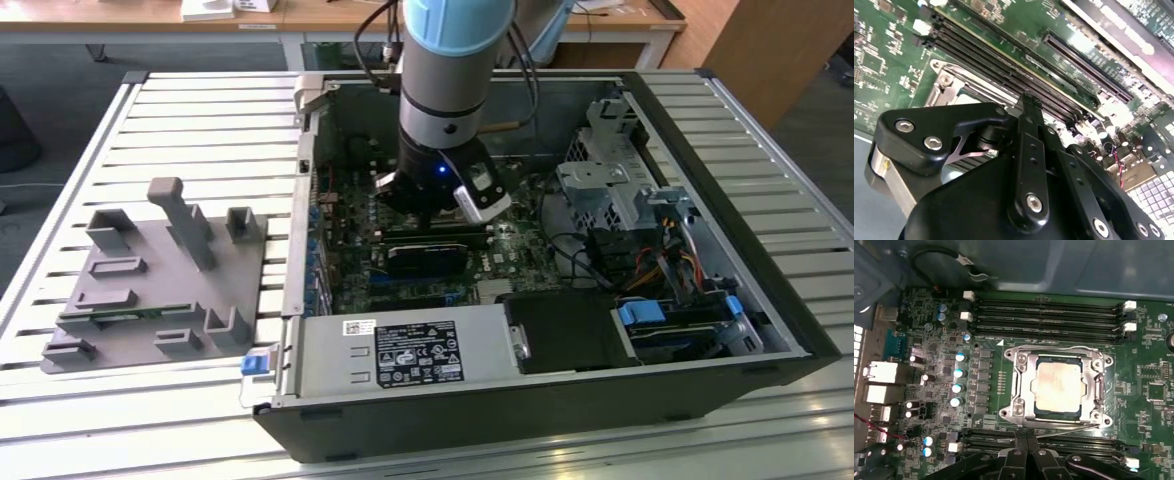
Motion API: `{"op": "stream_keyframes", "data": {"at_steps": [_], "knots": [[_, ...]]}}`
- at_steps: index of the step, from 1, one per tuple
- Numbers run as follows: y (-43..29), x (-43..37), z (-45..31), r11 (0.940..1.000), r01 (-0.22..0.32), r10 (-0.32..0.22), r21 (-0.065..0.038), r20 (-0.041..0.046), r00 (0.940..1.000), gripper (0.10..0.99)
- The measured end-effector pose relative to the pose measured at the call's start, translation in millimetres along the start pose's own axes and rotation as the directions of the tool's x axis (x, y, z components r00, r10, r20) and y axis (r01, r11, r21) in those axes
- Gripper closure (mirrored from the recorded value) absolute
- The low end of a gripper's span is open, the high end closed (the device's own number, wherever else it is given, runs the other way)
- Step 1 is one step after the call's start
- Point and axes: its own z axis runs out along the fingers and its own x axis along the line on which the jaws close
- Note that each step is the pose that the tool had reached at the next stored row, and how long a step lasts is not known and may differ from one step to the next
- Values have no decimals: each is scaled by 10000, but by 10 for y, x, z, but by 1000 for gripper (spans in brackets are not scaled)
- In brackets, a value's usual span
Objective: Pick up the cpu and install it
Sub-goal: 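Install the second cpu locking lever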
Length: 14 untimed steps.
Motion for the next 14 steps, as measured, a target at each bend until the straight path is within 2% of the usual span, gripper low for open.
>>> {"op": "stream_keyframes", "data": {"at_steps": [5,10,14], "knots": [[-17,45,23,9999,4,-4,-117,5,10000,980],[-23,53,50,9989,14,-12,-468,24,10000,980],[-38,82,71,9984,18,-16,-560,30,10000,980]]}}
